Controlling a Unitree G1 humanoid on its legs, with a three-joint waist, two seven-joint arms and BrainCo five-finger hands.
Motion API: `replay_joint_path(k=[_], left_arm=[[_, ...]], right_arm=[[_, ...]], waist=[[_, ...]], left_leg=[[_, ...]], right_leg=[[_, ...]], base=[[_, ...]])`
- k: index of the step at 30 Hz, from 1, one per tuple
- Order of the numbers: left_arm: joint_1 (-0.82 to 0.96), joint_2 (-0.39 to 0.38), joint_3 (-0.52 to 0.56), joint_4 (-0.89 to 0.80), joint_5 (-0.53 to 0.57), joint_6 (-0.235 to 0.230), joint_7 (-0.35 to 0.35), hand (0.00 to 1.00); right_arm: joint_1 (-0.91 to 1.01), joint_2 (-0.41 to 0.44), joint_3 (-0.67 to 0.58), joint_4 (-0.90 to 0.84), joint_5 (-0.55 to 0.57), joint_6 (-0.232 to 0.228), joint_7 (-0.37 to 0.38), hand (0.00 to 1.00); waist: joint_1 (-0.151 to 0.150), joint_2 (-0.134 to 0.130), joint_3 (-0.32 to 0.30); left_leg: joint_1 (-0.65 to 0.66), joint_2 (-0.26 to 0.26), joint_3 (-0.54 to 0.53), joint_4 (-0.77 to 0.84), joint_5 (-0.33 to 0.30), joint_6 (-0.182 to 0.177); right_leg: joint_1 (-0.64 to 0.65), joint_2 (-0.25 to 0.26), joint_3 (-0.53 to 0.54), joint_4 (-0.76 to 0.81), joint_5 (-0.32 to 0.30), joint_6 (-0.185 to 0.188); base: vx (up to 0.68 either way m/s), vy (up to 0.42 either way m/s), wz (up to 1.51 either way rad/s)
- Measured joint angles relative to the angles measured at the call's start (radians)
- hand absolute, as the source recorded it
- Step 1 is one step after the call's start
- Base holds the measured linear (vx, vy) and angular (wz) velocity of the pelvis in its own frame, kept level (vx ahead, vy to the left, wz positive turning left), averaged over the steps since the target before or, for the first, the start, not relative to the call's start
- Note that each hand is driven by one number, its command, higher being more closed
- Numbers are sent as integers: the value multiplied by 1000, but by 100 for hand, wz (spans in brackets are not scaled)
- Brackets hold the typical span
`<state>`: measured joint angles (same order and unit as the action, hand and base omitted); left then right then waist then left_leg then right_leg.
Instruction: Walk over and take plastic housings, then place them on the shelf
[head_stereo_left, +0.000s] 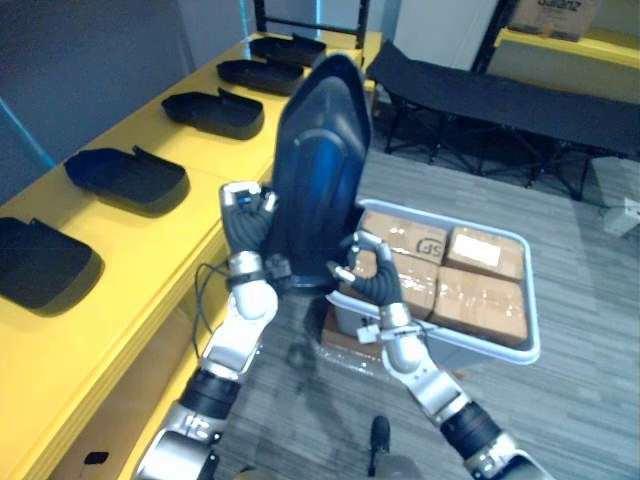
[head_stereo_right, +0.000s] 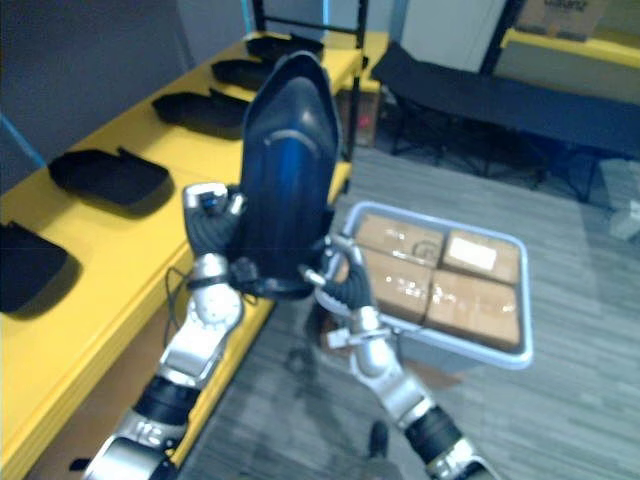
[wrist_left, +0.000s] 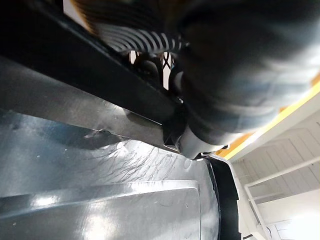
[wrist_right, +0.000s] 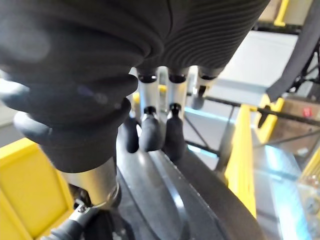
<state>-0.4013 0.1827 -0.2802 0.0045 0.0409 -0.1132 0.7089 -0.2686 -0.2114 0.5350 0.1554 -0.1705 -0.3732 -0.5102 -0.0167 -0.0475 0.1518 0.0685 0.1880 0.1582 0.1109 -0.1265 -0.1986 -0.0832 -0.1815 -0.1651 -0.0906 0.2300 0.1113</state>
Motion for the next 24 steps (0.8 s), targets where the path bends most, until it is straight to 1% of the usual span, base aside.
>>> replay_joint_path(k=[2,6,12,15,17,19,24], left_arm=[[2,-9,-13,2,40,16,28,100],[11,-36,-5,10,127,29,84,100],[20,-46,-6,18,206,31,154,100],[35,-71,12,18,206,31,177,100],[56,-92,34,19,206,31,185,100],[61,-95,34,18,206,31,187,100],[61,-97,34,18,216,36,191,100]], right_arm=[[1,1,29,-19,0,1,17,0],[20,11,36,-24,0,1,24,0],[28,13,39,-24,0,0,36,0],[31,19,39,-24,0,0,39,0],[33,22,38,-24,0,0,46,0],[33,22,38,-24,0,0,50,0],[33,25,38,-24,0,0,51,0]], waist=[[0,1,1],[1,1,1],[1,3,1],[1,11,-3],[1,26,-11],[2,37,-17],[3,44,-22]], left_leg=[[0,0,0,0,0,0],[0,0,0,-1,-1,-1],[0,0,0,-1,-1,-1],[-1,0,2,1,-4,-1],[-1,0,2,1,-7,0],[-1,0,3,1,-8,1],[0,0,5,2,-10,2]], right_leg=[[0,0,0,0,0,0],[0,0,0,0,-1,1],[0,0,0,0,-2,3],[-1,1,0,0,-3,4],[-1,1,0,1,-4,5],[-1,1,1,1,-4,5],[-1,1,2,9,-2,8]], base=[[0,0,0],[0,0,0],[0,0,0],[0,0,0],[0,0,0],[0,0,0],[0,0,0]])
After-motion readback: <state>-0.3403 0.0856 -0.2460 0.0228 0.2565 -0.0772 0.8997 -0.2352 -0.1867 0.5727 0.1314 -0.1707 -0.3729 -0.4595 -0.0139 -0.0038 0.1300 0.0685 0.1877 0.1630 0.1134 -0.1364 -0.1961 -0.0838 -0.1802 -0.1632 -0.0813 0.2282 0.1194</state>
